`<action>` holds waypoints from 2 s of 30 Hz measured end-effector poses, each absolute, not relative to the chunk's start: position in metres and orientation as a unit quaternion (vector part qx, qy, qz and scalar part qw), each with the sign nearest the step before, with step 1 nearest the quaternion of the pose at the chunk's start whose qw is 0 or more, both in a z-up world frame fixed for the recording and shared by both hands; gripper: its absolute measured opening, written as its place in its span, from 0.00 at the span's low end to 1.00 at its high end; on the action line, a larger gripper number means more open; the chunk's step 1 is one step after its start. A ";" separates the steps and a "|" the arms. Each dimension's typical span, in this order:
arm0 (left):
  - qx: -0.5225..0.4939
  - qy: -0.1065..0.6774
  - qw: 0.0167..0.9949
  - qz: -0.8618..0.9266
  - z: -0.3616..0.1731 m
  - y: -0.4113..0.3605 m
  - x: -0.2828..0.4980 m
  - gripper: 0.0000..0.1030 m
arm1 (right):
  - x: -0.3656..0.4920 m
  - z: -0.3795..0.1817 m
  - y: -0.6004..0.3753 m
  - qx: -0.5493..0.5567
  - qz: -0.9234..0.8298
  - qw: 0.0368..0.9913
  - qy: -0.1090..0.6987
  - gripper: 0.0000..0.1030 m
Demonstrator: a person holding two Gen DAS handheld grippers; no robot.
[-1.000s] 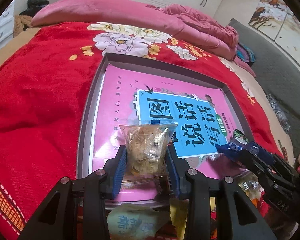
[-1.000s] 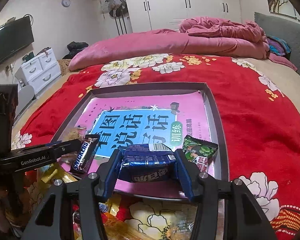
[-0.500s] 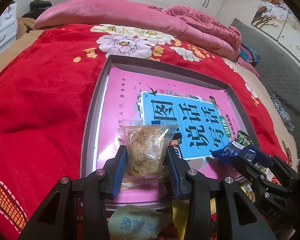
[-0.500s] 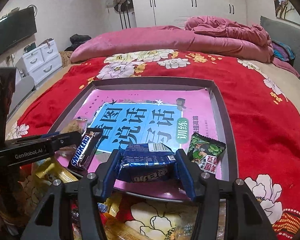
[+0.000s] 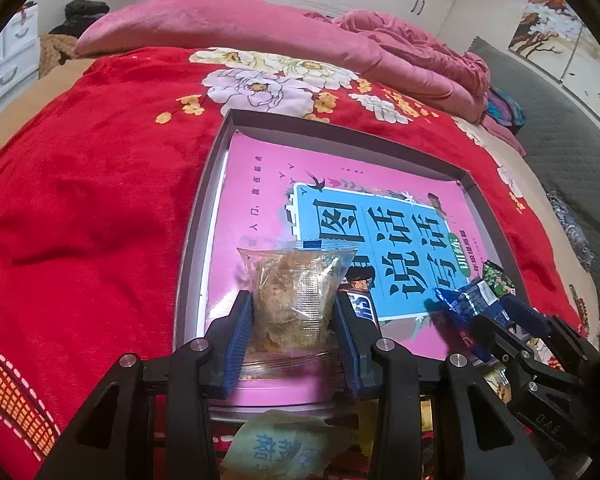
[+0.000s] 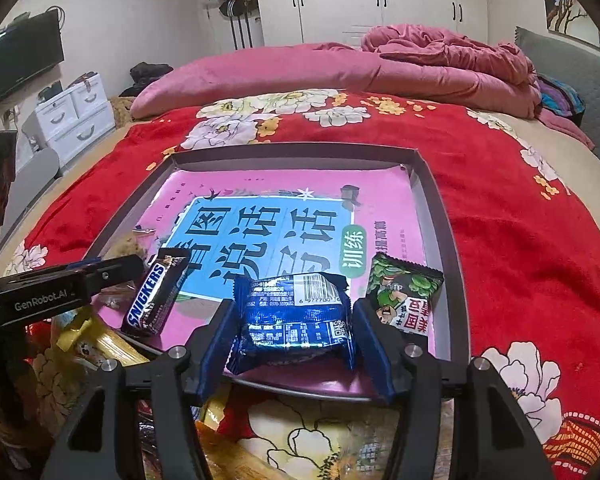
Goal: Organize snacks
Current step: 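Open the right tool to drop the blue packet while the left tool releases the pastry bag, then withdraw both open tools from the tray back toward the snack pile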
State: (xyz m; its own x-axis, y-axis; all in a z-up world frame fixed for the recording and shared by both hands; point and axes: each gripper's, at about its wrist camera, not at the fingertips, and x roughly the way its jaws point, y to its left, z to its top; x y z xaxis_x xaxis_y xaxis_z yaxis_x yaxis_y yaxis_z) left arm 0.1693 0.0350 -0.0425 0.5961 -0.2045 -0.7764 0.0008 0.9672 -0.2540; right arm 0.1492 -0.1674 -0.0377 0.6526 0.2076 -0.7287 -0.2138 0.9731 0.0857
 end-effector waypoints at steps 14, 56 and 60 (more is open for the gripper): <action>-0.113 0.449 0.885 -0.051 -0.044 0.037 0.171 0.46 | 0.149 -0.029 -0.184 0.037 0.108 0.914 0.390 0.65; -0.125 0.376 0.918 -0.012 -0.003 0.066 0.136 0.72 | 0.134 -0.008 -0.205 0.054 0.100 0.931 0.348 0.81; -0.133 0.374 0.918 -0.005 -0.003 0.072 0.136 0.72 | 0.134 -0.007 -0.209 0.059 0.095 0.931 0.346 0.82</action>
